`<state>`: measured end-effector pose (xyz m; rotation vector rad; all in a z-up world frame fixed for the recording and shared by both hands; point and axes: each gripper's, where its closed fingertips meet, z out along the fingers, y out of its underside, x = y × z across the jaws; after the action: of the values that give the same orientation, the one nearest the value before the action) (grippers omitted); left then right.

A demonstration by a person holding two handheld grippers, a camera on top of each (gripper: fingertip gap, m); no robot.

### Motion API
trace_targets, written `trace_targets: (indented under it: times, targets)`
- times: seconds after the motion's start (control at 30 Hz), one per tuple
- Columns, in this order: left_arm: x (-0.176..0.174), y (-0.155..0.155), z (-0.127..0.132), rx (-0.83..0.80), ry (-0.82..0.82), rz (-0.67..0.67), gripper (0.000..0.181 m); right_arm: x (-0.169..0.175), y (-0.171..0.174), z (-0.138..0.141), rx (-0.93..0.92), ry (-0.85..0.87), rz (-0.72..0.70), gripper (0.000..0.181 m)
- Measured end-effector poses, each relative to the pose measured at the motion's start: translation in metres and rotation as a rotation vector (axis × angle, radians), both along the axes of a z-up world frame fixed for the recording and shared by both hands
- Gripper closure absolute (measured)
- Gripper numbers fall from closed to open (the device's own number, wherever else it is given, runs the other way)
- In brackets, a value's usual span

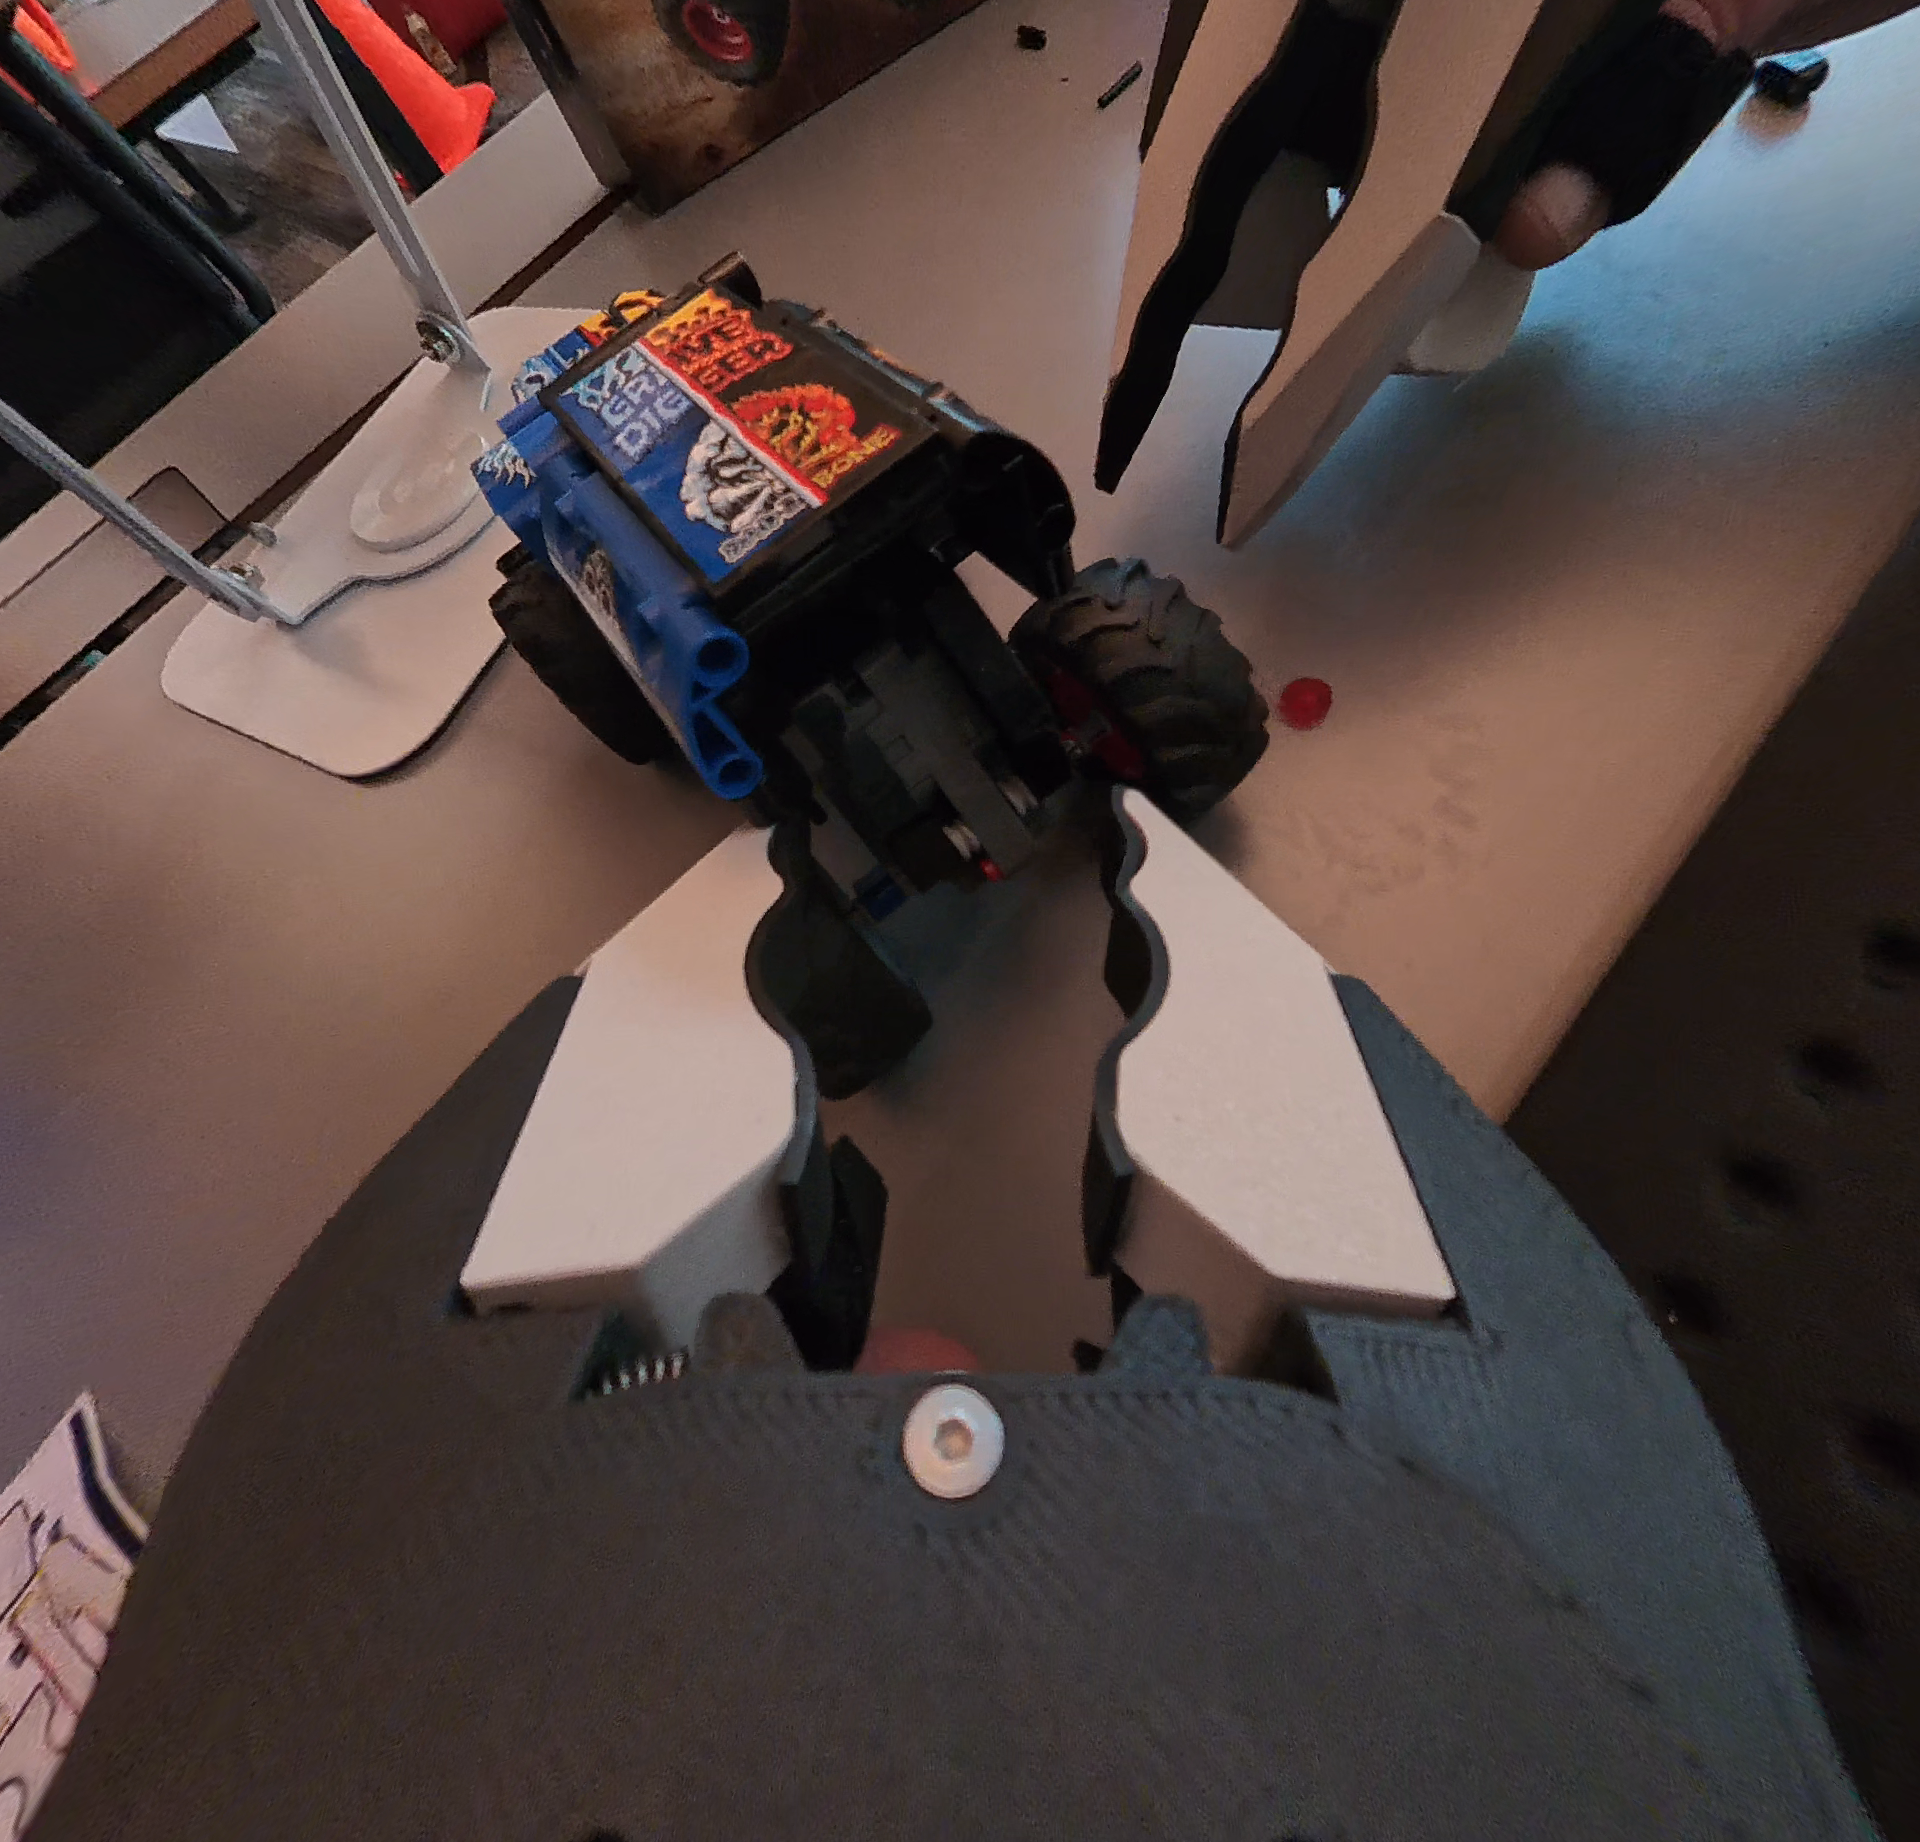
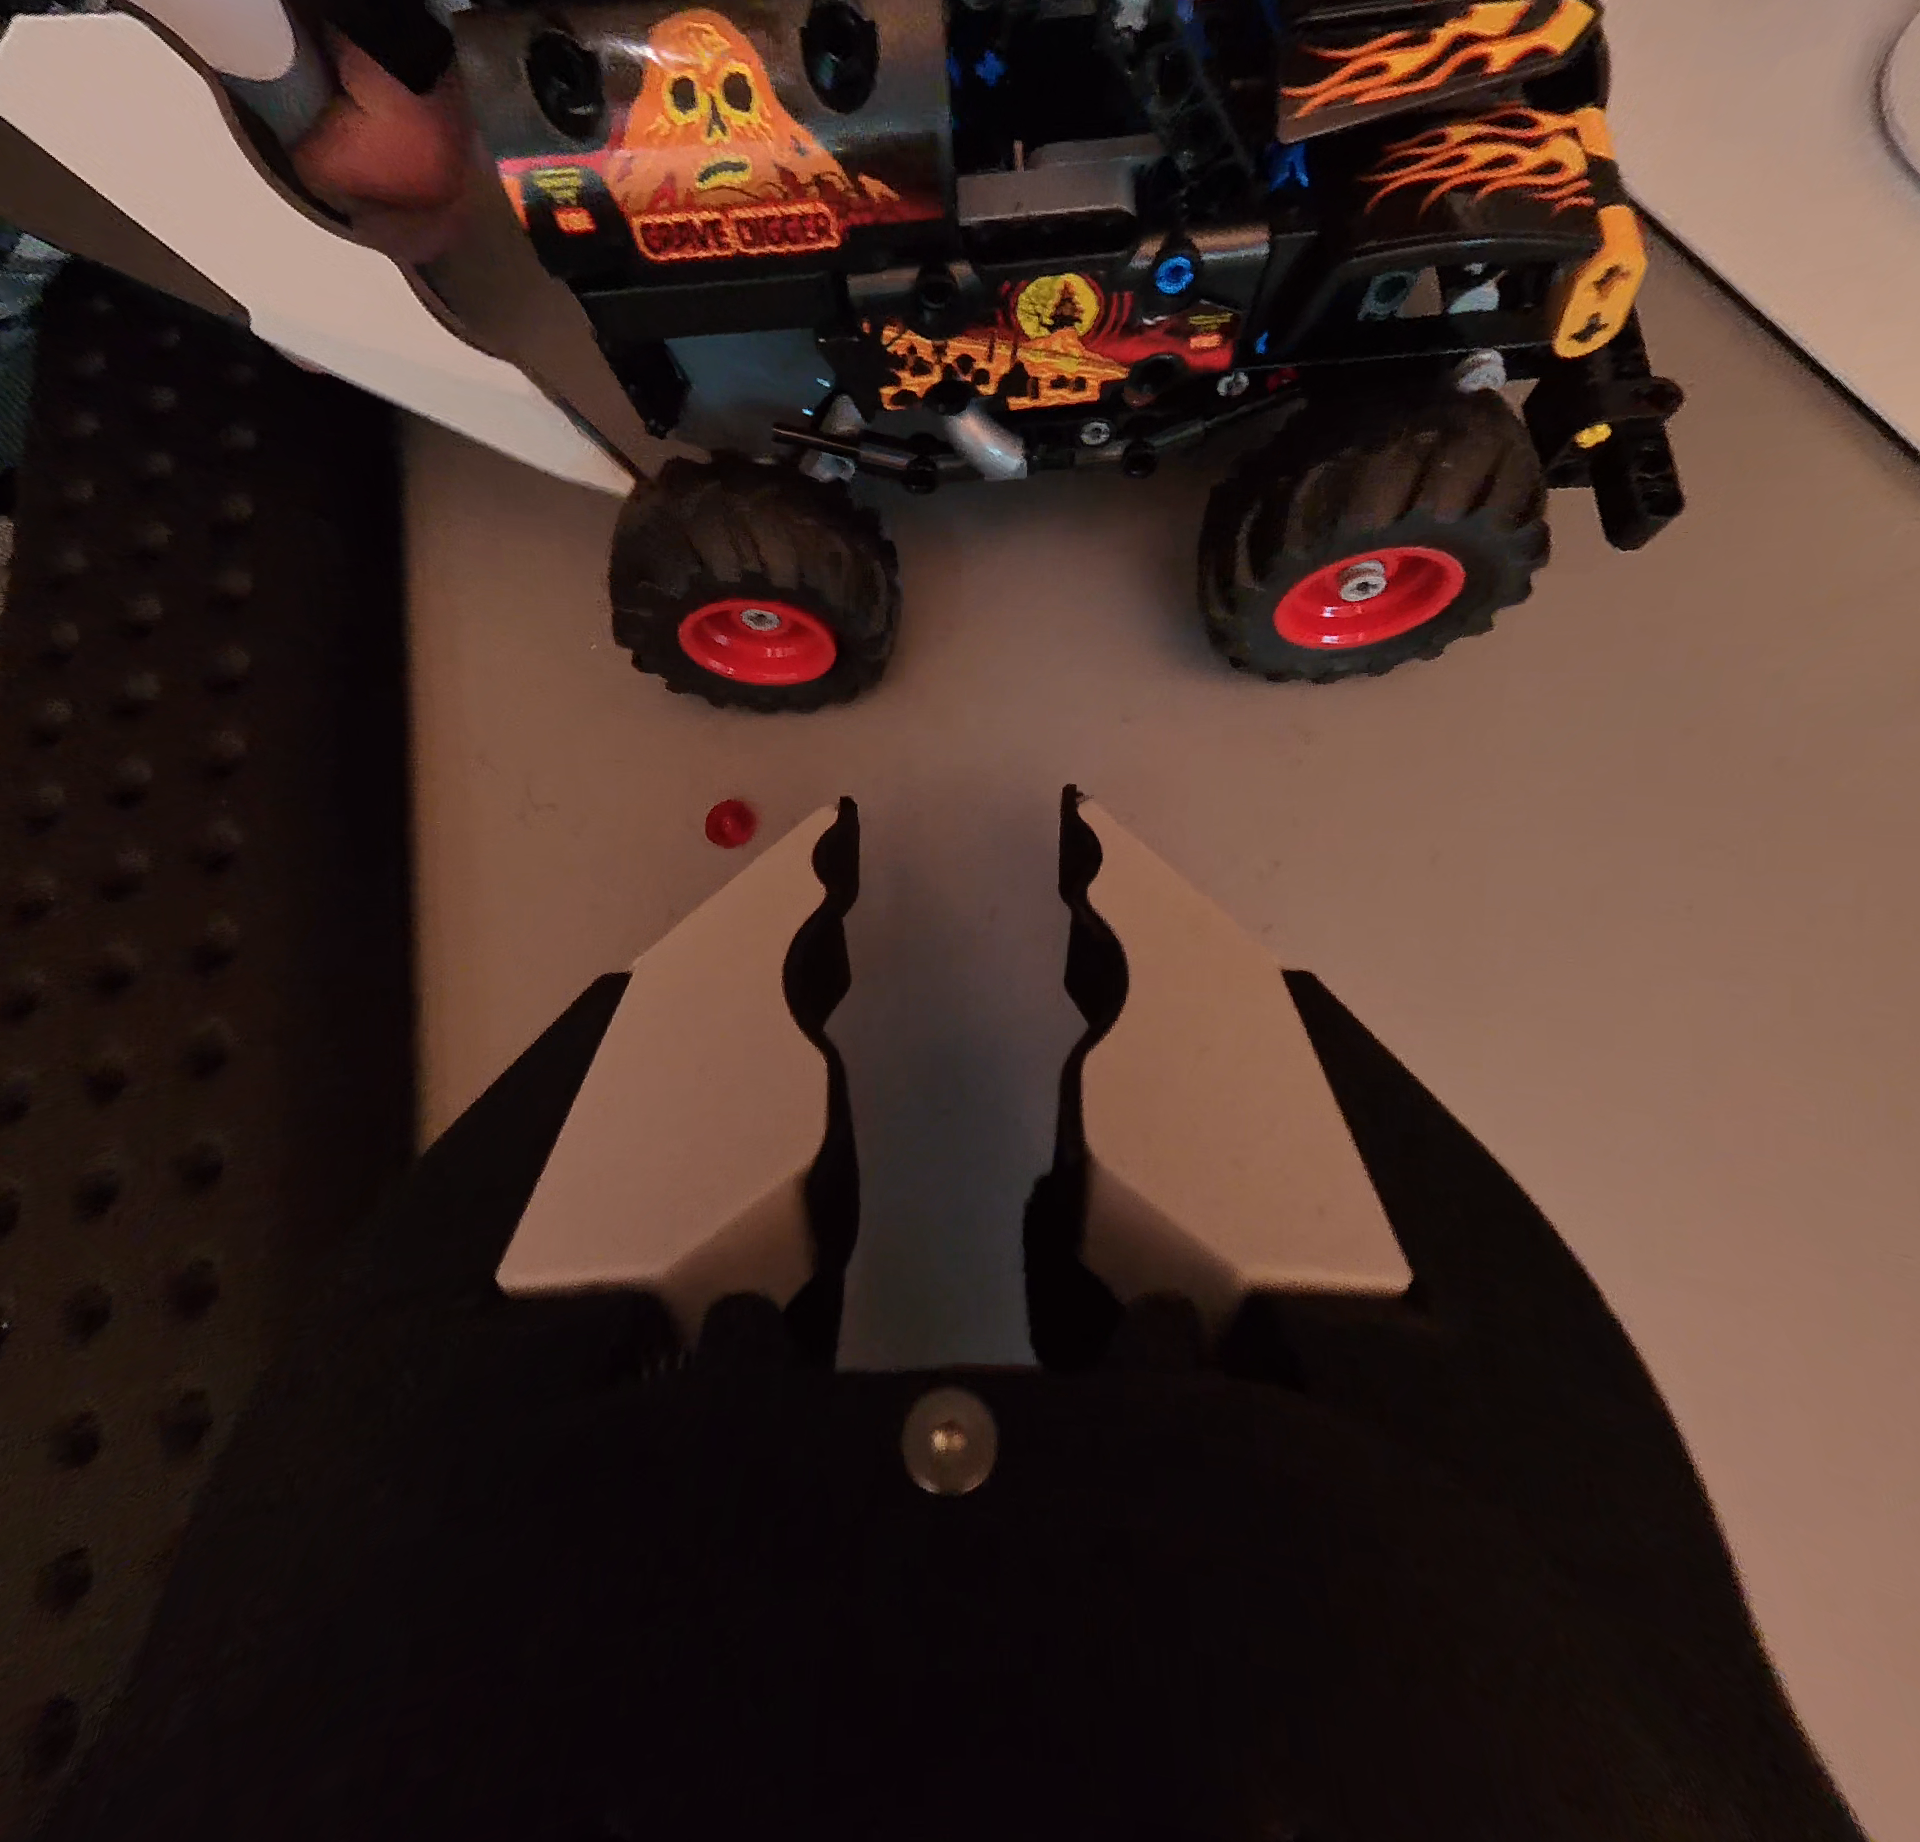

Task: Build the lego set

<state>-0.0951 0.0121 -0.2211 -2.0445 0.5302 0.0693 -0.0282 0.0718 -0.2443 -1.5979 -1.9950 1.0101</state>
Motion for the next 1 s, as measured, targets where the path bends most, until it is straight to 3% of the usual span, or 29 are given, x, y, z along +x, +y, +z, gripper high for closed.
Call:
trace_targets:
  times: [0.33,0.37,0.6,0.7,0.9,1.0]
  targets:
    - [0.020,0.016,-0.002,-0.022,-0.063,-0.089,0.100,-0.001,0.003,0.004,-0.004,0.023,-0.011,0.144]
    - [0.025,0.015,-0.002,-0.029,-0.086,-0.112,0.106,-0.001,0.003,0.004,-0.006,0.024,-0.012,0.144]
    - [0.026,0.018,-0.005,-0.029,-0.093,-0.117,0.104,-0.002,0.004,0.003,-0.003,0.024,-0.017,0.145]
    - [0.018,0.020,-0.005,-0.012,-0.054,-0.073,0.115,-0.002,0.006,0.005,0.010,0.036,-0.024,0.147]
    - [0.013,0.022,-0.002,-0.003,-0.061,-0.005,0.127,0.002,0.008,0.030,0.011,0.130,-0.036,0.161]
    - [0.010,0.025,-0.003,-0.004,-0.041,0.025,0.136,0.002,-0.009,0.048,0.018,0.204,0.008,0.169]
